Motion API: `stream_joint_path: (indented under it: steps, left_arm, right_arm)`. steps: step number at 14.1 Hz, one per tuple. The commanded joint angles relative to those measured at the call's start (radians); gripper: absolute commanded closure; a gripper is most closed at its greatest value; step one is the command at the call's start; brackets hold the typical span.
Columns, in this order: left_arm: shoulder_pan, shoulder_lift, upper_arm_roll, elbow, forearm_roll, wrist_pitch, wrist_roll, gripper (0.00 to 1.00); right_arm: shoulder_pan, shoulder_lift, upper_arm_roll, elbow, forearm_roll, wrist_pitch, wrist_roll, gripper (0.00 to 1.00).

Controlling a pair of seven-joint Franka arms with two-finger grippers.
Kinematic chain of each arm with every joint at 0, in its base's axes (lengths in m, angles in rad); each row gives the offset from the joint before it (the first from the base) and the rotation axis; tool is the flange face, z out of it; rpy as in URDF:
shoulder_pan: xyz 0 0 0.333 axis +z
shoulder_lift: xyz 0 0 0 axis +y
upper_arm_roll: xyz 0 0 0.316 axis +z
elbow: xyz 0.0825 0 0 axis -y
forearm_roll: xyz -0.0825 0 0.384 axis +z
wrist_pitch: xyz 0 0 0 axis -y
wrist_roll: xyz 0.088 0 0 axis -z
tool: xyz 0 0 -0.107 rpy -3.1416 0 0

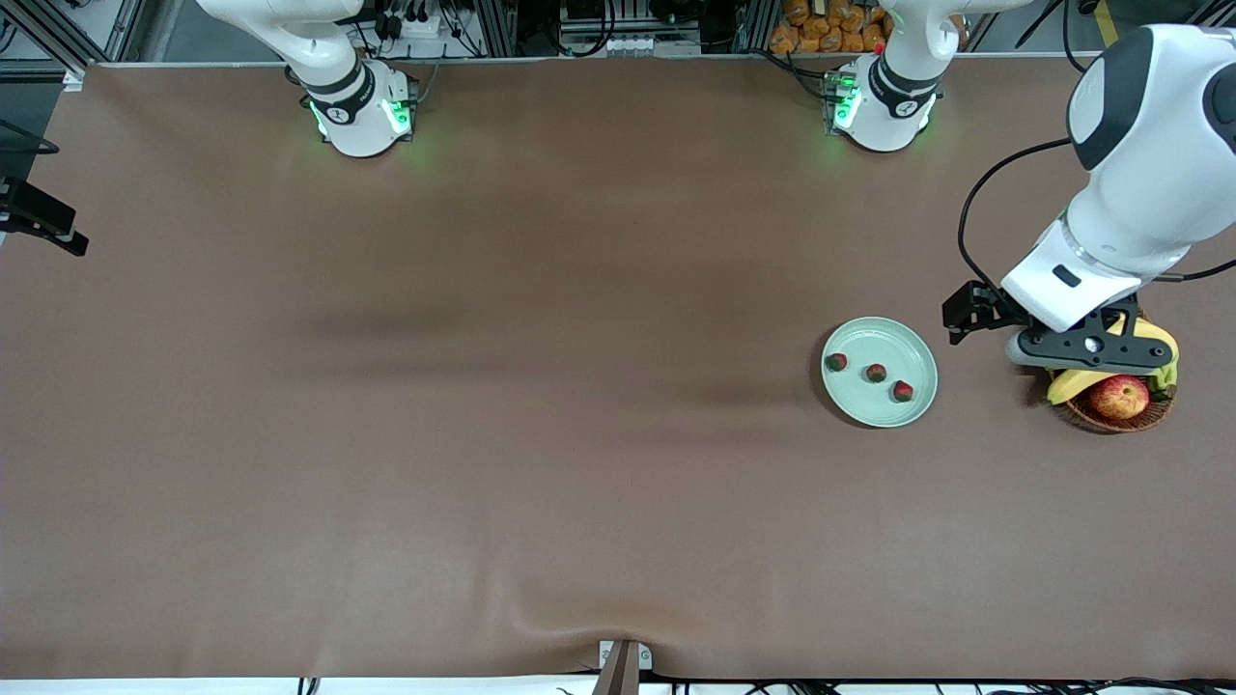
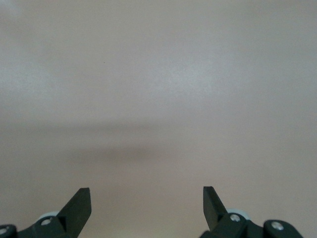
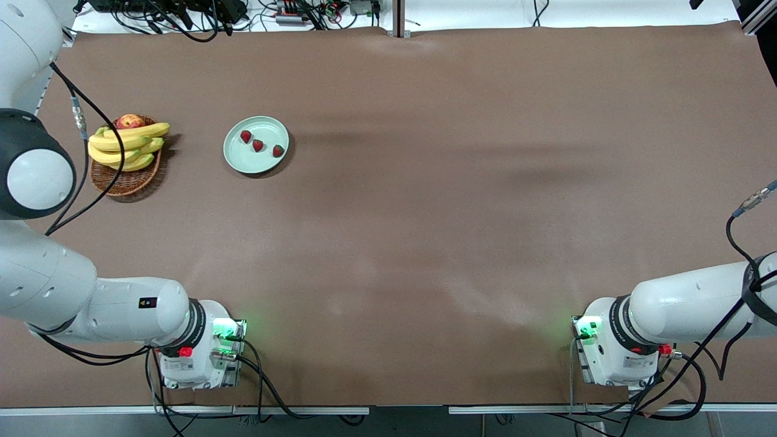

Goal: Collect all strawberries into plate

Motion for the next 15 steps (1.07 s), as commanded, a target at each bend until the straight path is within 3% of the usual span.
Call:
stream_joint_path:
  steps: [1, 3, 6, 8, 15]
  left_arm:
    - [-0.004, -0.078, 0.004, -0.017, -0.035, -0.067, 0.003, 0.00]
    - [-0.021, -0.133, 0.015, -0.023, -0.103, -0.137, 0.003, 0.00]
    - [-0.052, -0.144, 0.045, -0.018, -0.107, -0.139, 0.003, 0.00]
    - [-0.087, -0.123, 0.096, -0.009, -0.106, -0.122, 0.006, 0.00]
    - [-0.092, -0.087, 0.113, 0.037, -0.097, -0.119, -0.017, 0.00]
  right_arm:
    - [-0.007, 0.012, 0.004, 0.024, 0.000, -0.005, -0.004, 0.00]
    - [-0.007, 0.012, 0.004, 0.024, 0.000, -0.005, -0.004, 0.00]
    - [-0.007, 0.012, 0.004, 0.024, 0.001, -0.005, -0.004, 0.00]
    - [-0.006, 0.012, 0.004, 0.024, 0.001, -0.005, -0.004, 0.00]
    - [-0.003, 0.012, 0.004, 0.024, 0.003, -0.005, -0.004, 0.00]
